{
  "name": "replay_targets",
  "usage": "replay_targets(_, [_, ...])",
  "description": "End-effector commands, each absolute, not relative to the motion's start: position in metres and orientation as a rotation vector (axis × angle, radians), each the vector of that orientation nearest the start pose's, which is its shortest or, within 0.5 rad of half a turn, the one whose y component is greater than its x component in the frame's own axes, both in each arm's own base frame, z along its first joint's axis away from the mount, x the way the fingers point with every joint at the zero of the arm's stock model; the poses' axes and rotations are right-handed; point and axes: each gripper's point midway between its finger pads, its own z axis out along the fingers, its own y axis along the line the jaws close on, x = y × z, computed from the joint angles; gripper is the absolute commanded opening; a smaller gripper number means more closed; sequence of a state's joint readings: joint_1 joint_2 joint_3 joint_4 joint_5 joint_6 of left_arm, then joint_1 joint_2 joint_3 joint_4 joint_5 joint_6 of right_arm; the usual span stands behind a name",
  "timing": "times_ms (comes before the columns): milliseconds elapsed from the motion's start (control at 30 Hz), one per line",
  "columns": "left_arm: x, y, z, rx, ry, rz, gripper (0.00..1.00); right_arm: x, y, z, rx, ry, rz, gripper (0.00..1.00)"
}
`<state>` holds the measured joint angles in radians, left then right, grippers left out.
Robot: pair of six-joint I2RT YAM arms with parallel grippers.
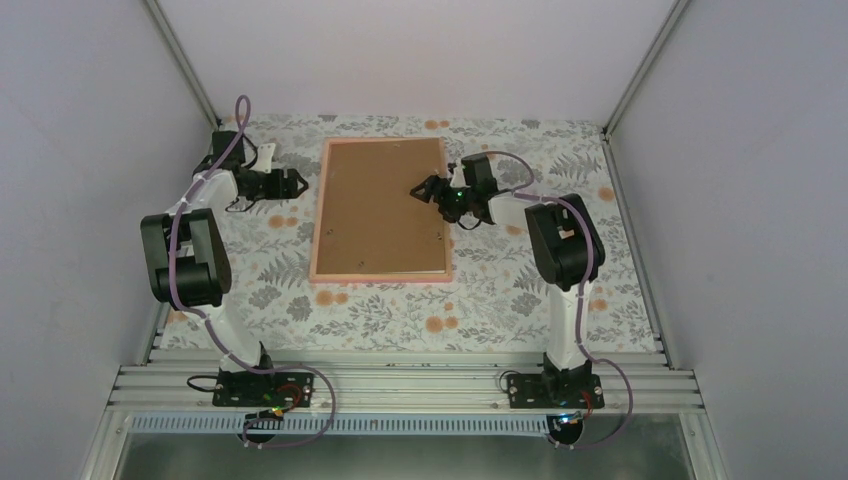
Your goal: Put the photo into the frame
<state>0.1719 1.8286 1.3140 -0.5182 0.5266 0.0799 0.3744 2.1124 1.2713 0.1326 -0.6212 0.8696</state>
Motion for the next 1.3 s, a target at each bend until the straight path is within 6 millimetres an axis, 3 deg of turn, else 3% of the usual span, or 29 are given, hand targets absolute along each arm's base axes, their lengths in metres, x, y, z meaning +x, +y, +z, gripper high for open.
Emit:
replay_targets(0, [0.452, -0.013, 0.1, 0.045, 2.504, -0.607, 0.93, 0.45, 0.276, 0.061, 0.178, 2.525, 1.105, 0.87])
replay_targets(333, [0.453, -0.009, 0.094, 0.029, 2.52, -0.573, 0.93, 0.44, 0.268, 0.063, 0.04, 2.56, 0.925, 0.97])
replay_targets(500, [0.453, -0.004, 0.087, -0.003, 2.54, -0.532, 0.93, 0.432, 0.269, 0.066, 0.003, 2.56, 0.925, 1.0])
replay_targets(1033, [0.454, -0.009, 0.073, -0.007, 2.562, -0.51, 0.93, 0.424, 0.247, 0.097, -0.145, 2.502, 0.719, 1.0])
replay_targets(1133, [0.454, -0.013, 0.074, 0.011, 2.554, -0.54, 0.93, 0.421, 0.251, 0.102, -0.246, 2.466, 0.745, 0.97])
replay_targets(1267, [0.453, -0.029, 0.074, 0.084, 2.536, -0.645, 0.83, 0.418, 0.278, 0.095, -0.46, 2.45, 0.894, 0.86])
